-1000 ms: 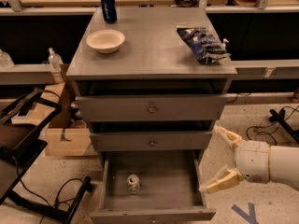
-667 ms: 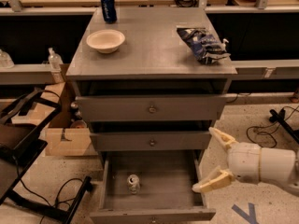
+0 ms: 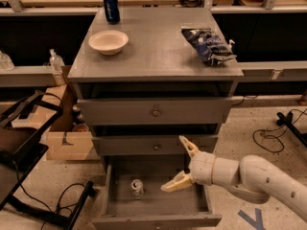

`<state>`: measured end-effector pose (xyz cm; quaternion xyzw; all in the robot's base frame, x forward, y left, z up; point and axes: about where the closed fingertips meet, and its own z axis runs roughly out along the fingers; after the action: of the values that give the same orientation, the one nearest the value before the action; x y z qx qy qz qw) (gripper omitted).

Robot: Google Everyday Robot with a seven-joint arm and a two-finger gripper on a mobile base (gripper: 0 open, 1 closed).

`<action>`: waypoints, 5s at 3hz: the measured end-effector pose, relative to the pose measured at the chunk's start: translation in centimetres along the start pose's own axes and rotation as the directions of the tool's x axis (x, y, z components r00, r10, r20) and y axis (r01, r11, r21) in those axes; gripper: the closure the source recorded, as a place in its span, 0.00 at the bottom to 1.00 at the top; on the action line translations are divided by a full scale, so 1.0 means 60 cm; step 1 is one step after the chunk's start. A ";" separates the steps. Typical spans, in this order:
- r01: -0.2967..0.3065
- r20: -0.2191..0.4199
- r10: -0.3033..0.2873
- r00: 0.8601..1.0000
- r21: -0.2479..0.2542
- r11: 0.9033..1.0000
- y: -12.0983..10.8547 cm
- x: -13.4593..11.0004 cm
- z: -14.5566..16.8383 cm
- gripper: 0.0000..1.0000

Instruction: Pick 7up can from bottom drawer and place on counter

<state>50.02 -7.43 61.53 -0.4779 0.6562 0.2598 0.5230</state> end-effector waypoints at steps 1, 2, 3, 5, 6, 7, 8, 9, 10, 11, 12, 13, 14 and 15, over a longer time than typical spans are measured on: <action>0.018 0.043 -0.017 0.999 -0.025 1.000 -0.013 0.105 0.133 0.00; 0.016 0.045 -0.014 0.999 -0.032 0.999 -0.010 0.107 0.143 0.00; -0.008 0.062 0.010 0.998 -0.042 0.999 0.007 0.119 0.165 0.00; -0.075 0.176 0.095 0.980 -0.118 0.990 0.051 0.290 0.276 0.00; -0.084 0.180 0.114 0.977 -0.165 0.983 0.056 0.368 0.324 0.00; -0.078 0.149 0.110 0.983 -0.204 0.976 0.043 0.418 0.362 0.00; -0.073 0.092 0.103 0.990 -0.281 0.957 0.031 0.471 0.415 0.00; -0.085 0.078 0.116 0.990 -0.323 0.943 0.036 0.500 0.446 0.00; -0.097 0.060 0.127 0.990 -0.365 0.926 0.058 0.524 0.477 0.00; -0.104 0.027 0.125 0.992 -0.406 0.908 0.081 0.544 0.500 0.00; -0.116 0.000 0.128 0.992 -0.429 0.896 0.099 0.558 0.514 0.14; -0.132 -0.021 0.137 0.990 -0.446 0.885 0.108 0.542 0.524 0.37; -0.129 -0.021 0.134 0.991 -0.457 0.880 0.113 0.509 0.528 0.61; -0.122 -0.019 0.128 0.992 -0.468 0.875 0.123 0.479 0.533 0.84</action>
Offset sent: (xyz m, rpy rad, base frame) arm 0.0652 0.0534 -0.1183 0.0048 0.0043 0.0495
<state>57.52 12.26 23.34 -0.5450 0.6001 0.4468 0.3784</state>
